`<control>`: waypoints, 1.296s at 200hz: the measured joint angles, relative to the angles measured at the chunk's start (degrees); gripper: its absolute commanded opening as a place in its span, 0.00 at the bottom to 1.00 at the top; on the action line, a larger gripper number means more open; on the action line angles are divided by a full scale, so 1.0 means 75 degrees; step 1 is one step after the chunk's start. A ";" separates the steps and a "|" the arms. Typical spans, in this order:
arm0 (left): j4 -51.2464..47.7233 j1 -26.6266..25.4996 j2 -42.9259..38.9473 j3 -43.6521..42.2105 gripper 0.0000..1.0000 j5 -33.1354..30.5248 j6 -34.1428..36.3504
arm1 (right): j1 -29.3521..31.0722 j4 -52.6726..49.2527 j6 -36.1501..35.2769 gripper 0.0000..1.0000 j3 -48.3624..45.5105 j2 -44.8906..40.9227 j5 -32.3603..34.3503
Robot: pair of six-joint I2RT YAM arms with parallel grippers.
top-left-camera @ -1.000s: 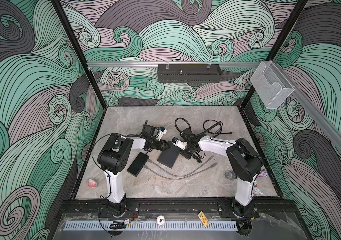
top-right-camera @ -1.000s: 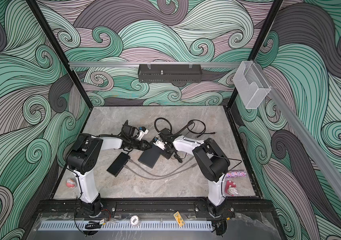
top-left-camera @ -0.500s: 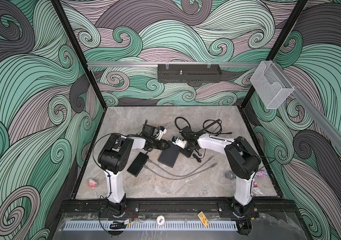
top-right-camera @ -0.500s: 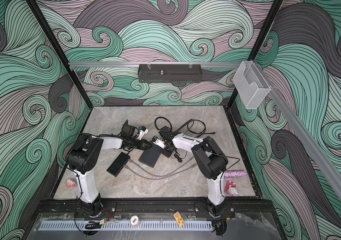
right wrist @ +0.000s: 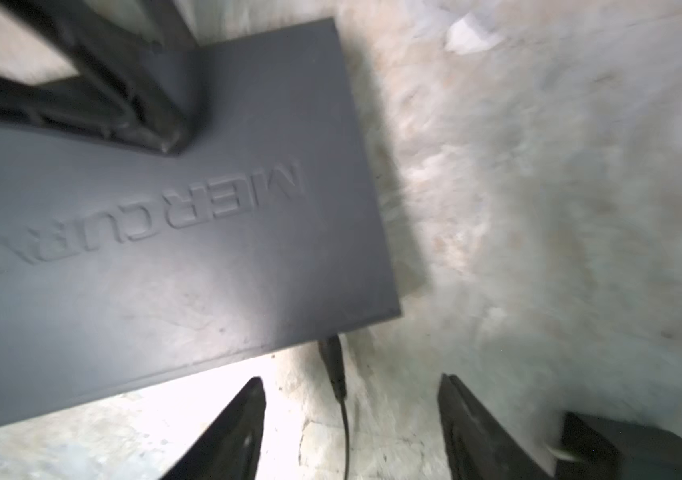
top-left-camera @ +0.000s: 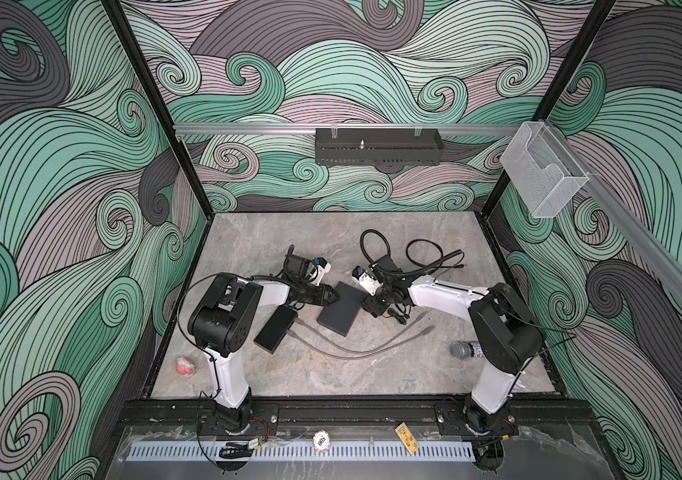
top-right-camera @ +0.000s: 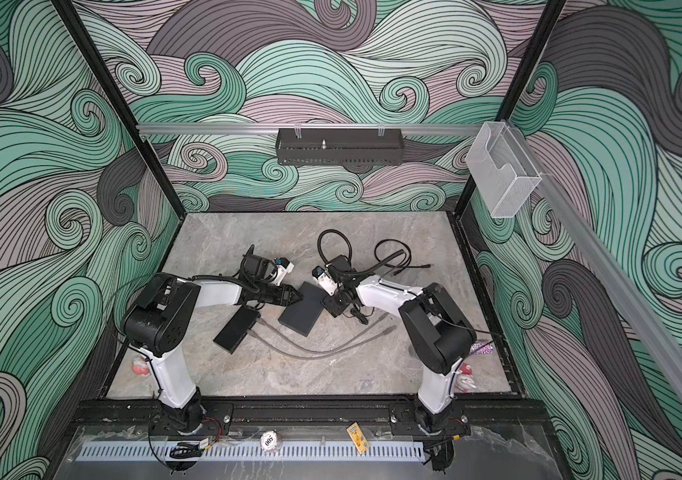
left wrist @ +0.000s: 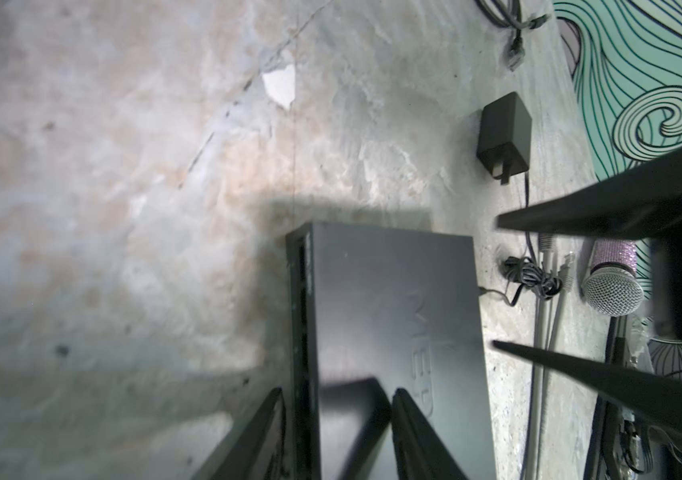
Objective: Insert the plug into the switch port
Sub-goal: 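Move the right gripper to the black wall adapter and grasp it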
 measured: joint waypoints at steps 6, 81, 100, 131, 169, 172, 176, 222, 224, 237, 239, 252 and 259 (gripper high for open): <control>-0.0012 0.0000 -0.0067 -0.0052 0.46 -0.0090 -0.0023 | -0.0085 -0.0017 0.0221 0.99 0.0000 -0.0149 0.0012; 0.0224 0.0000 -0.0449 -0.0472 0.47 -0.0629 -0.0466 | -0.1635 -0.0909 0.3372 0.99 -0.0023 -0.0801 0.0868; 0.0274 0.0000 -0.0621 -0.0577 0.47 -0.0743 -0.0571 | -0.1716 -0.1224 0.3774 0.99 0.0236 -0.0609 0.0860; 0.0385 0.0000 -0.0842 -0.0641 0.47 -0.0842 -0.0676 | -0.1862 -0.1376 0.4616 0.99 0.0577 -0.0323 0.0603; 0.0420 0.0000 -0.0877 -0.0644 0.47 -0.0906 -0.0714 | -0.1894 -0.1612 0.6260 0.96 0.1008 -0.0020 0.0431; 0.0420 0.0000 -0.0877 -0.0647 0.47 -0.0903 -0.0717 | -0.1888 -0.1617 0.6394 0.94 0.1020 -0.0009 0.0434; 0.0423 0.0000 -0.0880 -0.0647 0.47 -0.0903 -0.0720 | -0.1877 -0.1620 0.6548 0.93 0.1026 0.0015 0.0434; 0.0437 0.0000 -0.0895 -0.0682 0.47 -0.0901 -0.0743 | -0.1757 -0.1886 0.8180 0.64 0.1081 0.0096 0.0635; 0.0440 0.0000 -0.0895 -0.0682 0.47 -0.0901 -0.0743 | -0.1749 -0.1912 0.8239 0.64 0.1105 0.0117 0.0635; 0.0460 0.0000 -0.0895 -0.0682 0.47 -0.0901 -0.0749 | -0.1734 -0.2022 0.8469 0.65 0.1294 0.0323 0.0635; 0.0469 0.0000 -0.0895 -0.0682 0.47 -0.0898 -0.0749 | -0.1731 -0.2034 0.8515 0.65 0.1326 0.0367 0.0632; 0.0484 0.0000 -0.0895 -0.0682 0.47 -0.0898 -0.0761 | -0.1731 -0.2060 0.8722 0.65 0.1495 0.0615 0.0632; 0.0484 0.0000 -0.0895 -0.0682 0.47 -0.0895 -0.0766 | -0.1731 -0.2069 0.8798 0.65 0.1547 0.0731 0.0632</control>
